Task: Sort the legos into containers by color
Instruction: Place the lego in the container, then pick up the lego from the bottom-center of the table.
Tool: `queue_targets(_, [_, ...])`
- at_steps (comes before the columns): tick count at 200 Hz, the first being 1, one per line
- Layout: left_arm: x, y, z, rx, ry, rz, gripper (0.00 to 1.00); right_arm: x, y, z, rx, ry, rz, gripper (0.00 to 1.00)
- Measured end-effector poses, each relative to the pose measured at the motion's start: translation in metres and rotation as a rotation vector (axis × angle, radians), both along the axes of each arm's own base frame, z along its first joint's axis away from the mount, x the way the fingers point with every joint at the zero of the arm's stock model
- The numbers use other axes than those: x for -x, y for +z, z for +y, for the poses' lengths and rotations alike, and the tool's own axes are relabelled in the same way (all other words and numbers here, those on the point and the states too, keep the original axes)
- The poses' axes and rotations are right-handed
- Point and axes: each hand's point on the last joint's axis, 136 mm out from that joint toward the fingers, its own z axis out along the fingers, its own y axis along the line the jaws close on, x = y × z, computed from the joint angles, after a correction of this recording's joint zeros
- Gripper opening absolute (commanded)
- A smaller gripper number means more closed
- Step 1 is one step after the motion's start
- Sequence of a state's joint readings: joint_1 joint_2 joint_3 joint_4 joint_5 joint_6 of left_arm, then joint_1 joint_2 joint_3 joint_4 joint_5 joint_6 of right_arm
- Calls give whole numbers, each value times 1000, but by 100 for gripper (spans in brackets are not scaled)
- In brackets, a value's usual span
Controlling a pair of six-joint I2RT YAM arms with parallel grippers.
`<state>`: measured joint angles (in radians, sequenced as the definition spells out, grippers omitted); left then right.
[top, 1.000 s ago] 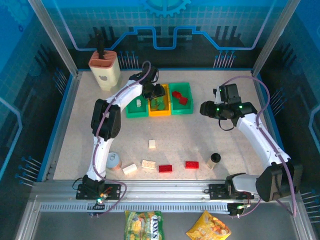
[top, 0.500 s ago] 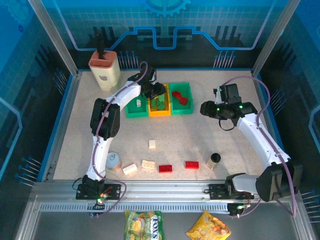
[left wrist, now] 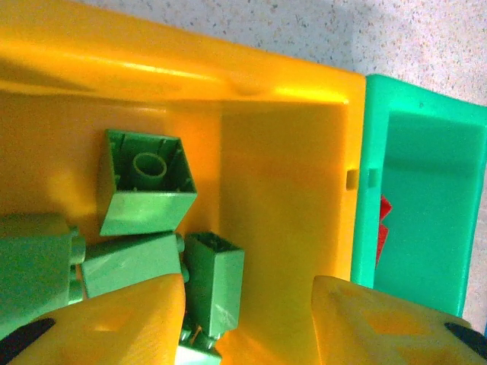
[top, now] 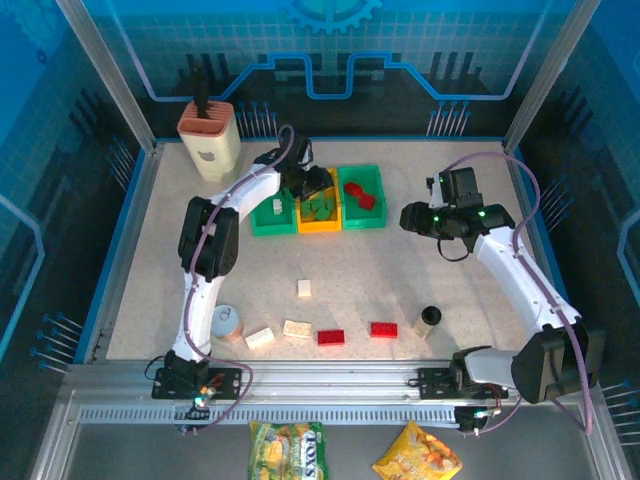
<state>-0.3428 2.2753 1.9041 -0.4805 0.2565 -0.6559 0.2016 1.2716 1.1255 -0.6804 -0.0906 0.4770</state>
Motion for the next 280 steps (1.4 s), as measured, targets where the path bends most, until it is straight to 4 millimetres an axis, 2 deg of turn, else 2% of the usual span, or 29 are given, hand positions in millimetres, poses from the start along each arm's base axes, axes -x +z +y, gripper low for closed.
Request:
queue_targets(40, [14, 25, 5, 6, -8, -26, 48, 4, -9, 3, -7, 13, 26, 49])
queue_targets(73, [31, 49, 11, -1, -30, -59, 48, 11, -22, 15, 8, 60, 64, 49])
queue_targets(96, [47, 55, 17, -20, -52, -65, 49, 20, -31, 27, 27, 117, 89, 50])
queue_targets(119, [65, 49, 25, -51, -69, -43, 49, 32, -40, 40, 62, 202, 102, 53])
queue_targets(136, [79, 44, 31, -74, -80, -23, 49, 39, -43, 52, 105, 309, 89, 58])
queue_targets(161, [94, 39, 38, -96, -94, -8, 49, 55, -47, 68, 190, 504, 60, 58])
queue_targets(199, [105, 43, 45, -117, -95, -20, 49, 71, -45, 89, 268, 745, -16, 61])
queue_targets(231, [108, 49, 48, -130, -100, -40, 49, 94, -51, 110, 344, 983, -80, 62])
queue_targets(256, [113, 51, 52, -144, -104, -50, 49, 117, -62, 113, 403, 1142, -102, 64])
queue_targets(280, [120, 50, 56, -156, -104, -52, 49, 142, -66, 105, 478, 1273, -124, 65])
